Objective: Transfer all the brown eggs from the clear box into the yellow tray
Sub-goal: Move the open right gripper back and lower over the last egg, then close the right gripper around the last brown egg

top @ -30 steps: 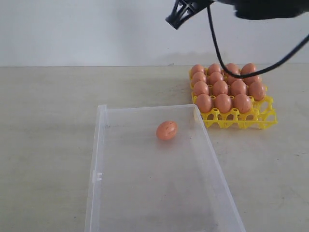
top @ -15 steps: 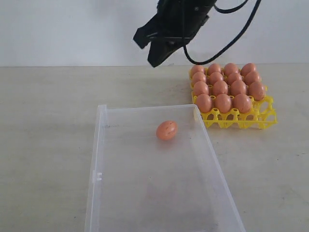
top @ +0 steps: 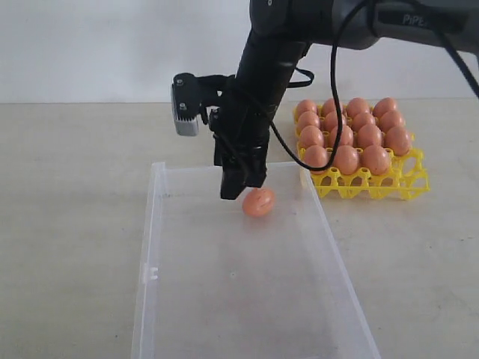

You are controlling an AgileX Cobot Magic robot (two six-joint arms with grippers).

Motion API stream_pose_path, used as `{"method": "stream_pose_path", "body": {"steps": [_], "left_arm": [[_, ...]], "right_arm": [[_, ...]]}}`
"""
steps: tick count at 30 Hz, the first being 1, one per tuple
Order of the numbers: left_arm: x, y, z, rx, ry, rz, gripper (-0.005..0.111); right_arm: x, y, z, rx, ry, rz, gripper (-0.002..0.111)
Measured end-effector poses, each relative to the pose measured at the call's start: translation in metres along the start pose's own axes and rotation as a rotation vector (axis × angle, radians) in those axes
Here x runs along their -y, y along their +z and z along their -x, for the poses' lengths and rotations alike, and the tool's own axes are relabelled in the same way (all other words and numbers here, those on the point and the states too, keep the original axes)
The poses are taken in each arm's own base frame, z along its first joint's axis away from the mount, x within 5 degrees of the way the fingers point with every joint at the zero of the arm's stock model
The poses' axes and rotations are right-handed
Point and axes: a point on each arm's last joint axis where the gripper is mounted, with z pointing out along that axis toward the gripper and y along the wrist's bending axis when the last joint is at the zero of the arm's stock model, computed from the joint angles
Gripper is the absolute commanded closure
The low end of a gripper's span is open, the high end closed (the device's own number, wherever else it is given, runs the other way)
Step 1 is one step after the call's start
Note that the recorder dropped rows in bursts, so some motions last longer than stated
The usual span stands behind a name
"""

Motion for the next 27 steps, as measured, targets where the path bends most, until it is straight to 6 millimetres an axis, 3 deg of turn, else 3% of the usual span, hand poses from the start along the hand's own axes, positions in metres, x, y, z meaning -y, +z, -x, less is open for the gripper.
{"method": "stream_pose_path", "body": {"steps": [5, 14, 20, 27], "left_arm": [[0.0, 0.0, 0.0, 0.0, 0.0, 0.0, 0.103], [0.0, 0.0, 0.0, 0.0, 0.0, 0.0, 0.103], [0.0, 0.0, 0.0, 0.0, 0.0, 0.0, 0.103], [0.0, 0.0, 0.0, 0.0, 0.0, 0.0, 0.103]], "right_arm": [[0.008, 0.018, -0.012, -0.095, -0.093, -0.031, 0.05], [0.009, 0.038, -0.028, -0.106, -0.073, 0.066, 0.05], [0.022, 0.031, -0.051, -0.095, -0.02, 0.023, 0.05], [0.023, 0.029, -0.051, -0.033, -0.024, 0.035, 0.05]]}}
